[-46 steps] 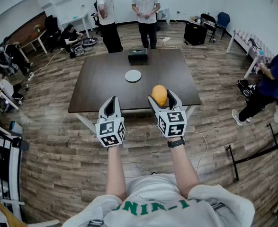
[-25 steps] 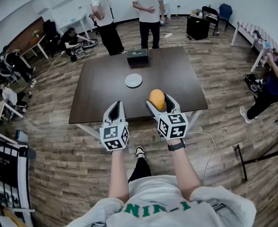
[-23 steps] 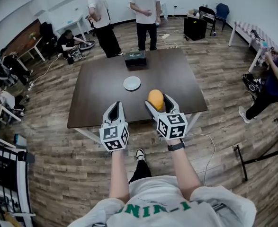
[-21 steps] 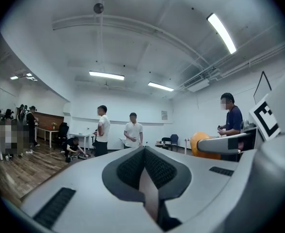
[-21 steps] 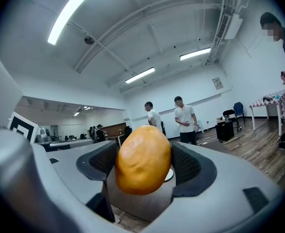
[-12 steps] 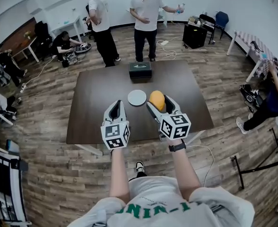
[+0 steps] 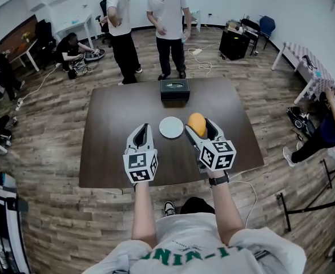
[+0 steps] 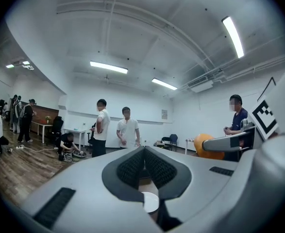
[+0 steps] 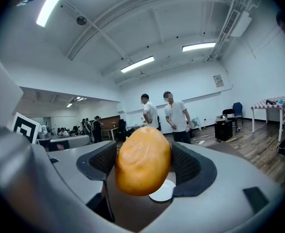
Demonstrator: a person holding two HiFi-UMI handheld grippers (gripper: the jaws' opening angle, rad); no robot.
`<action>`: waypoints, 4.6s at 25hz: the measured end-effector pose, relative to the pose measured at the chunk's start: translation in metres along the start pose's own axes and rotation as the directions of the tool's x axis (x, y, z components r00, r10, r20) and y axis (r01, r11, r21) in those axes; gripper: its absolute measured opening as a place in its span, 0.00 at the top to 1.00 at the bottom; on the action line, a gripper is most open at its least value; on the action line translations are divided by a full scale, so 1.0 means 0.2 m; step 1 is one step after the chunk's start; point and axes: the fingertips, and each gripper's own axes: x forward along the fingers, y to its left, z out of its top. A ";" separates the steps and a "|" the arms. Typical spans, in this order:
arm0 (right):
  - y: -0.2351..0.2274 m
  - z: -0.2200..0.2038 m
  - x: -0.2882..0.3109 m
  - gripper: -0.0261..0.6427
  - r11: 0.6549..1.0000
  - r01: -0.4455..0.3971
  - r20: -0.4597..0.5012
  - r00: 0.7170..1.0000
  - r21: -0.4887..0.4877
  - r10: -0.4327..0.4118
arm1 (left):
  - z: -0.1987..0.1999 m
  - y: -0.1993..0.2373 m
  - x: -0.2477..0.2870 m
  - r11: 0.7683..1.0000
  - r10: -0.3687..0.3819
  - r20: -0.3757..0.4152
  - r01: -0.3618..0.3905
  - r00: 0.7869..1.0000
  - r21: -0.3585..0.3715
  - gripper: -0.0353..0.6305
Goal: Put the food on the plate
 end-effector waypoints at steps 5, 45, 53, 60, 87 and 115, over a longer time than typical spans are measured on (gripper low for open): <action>-0.10 -0.09 0.17 0.42 0.999 0.015 -0.028 0.999 0.041 -0.014 | -0.11 0.04 0.19 0.999 -0.032 -0.042 0.032 0.999 -0.003 0.93; -0.55 -0.75 1.28 0.42 0.987 -0.098 -0.369 0.919 0.129 0.140 | -0.80 0.27 1.22 0.994 0.018 -0.284 -0.047 0.959 -0.097 0.93; -0.55 -0.99 1.38 0.42 0.986 -0.113 -0.433 0.888 0.125 0.157 | -0.99 0.32 1.27 0.991 0.020 -0.343 -0.065 0.939 -0.121 0.93; -0.57 -1.22 1.46 0.42 0.985 -0.120 -0.490 0.856 0.124 0.165 | -1.15 0.33 1.30 0.987 0.014 -0.387 -0.075 0.922 -0.143 0.93; -0.58 -1.53 1.52 0.28 0.992 -0.115 -0.558 0.820 0.058 0.128 | -1.34 0.37 1.25 0.977 0.033 -0.442 -0.123 0.896 -0.176 0.93; -0.53 -0.70 1.02 0.47 0.999 -0.009 -0.260 0.965 0.036 0.018 | -0.66 0.36 0.83 0.995 0.050 -0.231 -0.068 0.972 -0.068 0.93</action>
